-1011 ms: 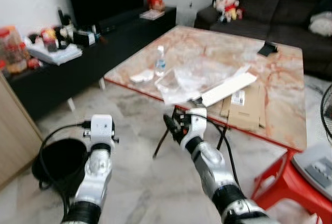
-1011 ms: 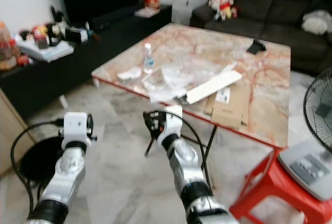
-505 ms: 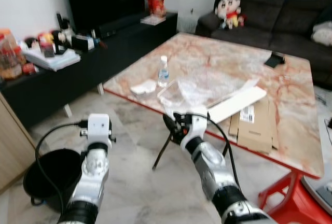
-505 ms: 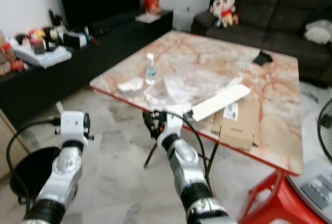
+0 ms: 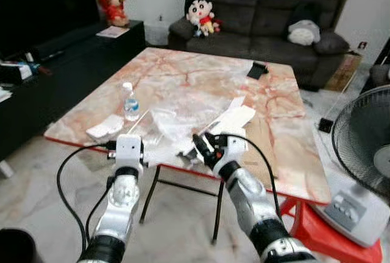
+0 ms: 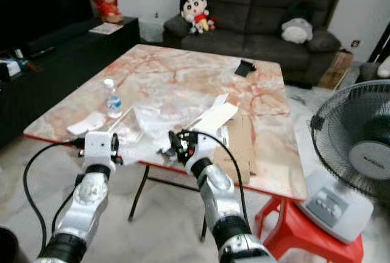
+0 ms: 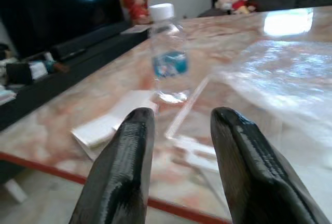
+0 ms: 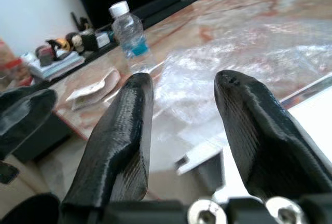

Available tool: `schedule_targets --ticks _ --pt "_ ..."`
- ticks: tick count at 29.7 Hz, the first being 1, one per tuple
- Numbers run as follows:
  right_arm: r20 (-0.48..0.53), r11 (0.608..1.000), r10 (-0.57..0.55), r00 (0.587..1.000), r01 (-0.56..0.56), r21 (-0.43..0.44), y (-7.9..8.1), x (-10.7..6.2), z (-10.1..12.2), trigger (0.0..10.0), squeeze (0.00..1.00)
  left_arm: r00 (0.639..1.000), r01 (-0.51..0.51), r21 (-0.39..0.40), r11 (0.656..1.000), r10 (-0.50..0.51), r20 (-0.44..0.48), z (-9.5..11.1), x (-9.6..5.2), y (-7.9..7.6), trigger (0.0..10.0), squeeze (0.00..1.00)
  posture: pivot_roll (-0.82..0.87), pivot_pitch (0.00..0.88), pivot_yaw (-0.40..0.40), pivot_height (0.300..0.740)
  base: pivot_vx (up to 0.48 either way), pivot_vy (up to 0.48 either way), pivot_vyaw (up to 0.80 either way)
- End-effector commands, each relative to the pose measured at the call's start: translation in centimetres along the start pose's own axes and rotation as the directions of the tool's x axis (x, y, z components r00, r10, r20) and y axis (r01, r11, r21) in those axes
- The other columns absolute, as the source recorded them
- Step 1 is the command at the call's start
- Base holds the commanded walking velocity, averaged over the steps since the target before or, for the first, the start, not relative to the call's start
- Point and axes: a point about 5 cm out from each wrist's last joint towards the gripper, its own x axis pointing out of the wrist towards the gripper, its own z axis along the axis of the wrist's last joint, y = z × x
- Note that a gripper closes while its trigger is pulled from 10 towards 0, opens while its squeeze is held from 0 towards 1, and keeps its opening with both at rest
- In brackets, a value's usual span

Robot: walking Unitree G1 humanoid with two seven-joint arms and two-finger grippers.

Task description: Picking trash to rubbish bin

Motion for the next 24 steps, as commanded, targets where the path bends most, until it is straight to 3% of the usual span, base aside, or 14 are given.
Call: schedule_targets --ticks 1,6,9,12,18,24 --pt "0.028 1.000 0.014 1.000 -0.014 0.009 0.6 0.5 0.5 10.0 0.00 1.000 0.009 -0.018 1.000 -0.009 0.022 0.8 0.2 -0.5 10.0 0.00 -0.01 0.009 -0.025 0.740 0.401 0.000 0.00" --pt "0.041 1.000 0.008 0.999 -0.008 0.018 0.6 0.5 0.7 10.0 0.00 0.999 0.027 -0.017 0.999 -0.026 0.048 1.3 0.4 -0.7 10.0 0.00 -0.01 0.010 -0.026 0.740 0.401 0.000 0.00" --pt "0.045 1.000 0.006 0.999 -0.007 0.020 0.5 0.4 0.8 10.0 0.00 0.977 0.121 0.061 0.991 -0.130 0.168 3.6 0.4 -1.9 10.0 0.00 -0.01 0.010 -0.027 0.740 0.402 0.000 0.00" --pt "0.046 1.000 0.008 0.999 -0.009 0.019 0.5 0.4 0.8 10.0 0.00 0.966 0.143 0.075 0.987 -0.156 0.206 4.5 0.4 -2.4 10.0 0.00 -0.01 0.010 -0.027 0.740 0.402 0.000 0.00" --pt "0.047 1.000 0.012 0.999 -0.013 0.020 0.7 0.5 0.8 10.0 0.00 0.956 0.143 0.075 0.987 -0.157 0.247 5.8 0.6 -2.8 10.0 0.00 -0.01 0.010 -0.025 0.740 0.402 0.000 0.00" --pt "0.048 1.000 0.009 0.999 -0.010 0.022 0.7 0.5 0.8 10.0 0.00 0.966 0.149 0.069 0.986 -0.160 0.204 4.8 0.6 -2.6 10.0 0.00 0.00 0.008 -0.023 0.740 0.389 0.000 0.00"
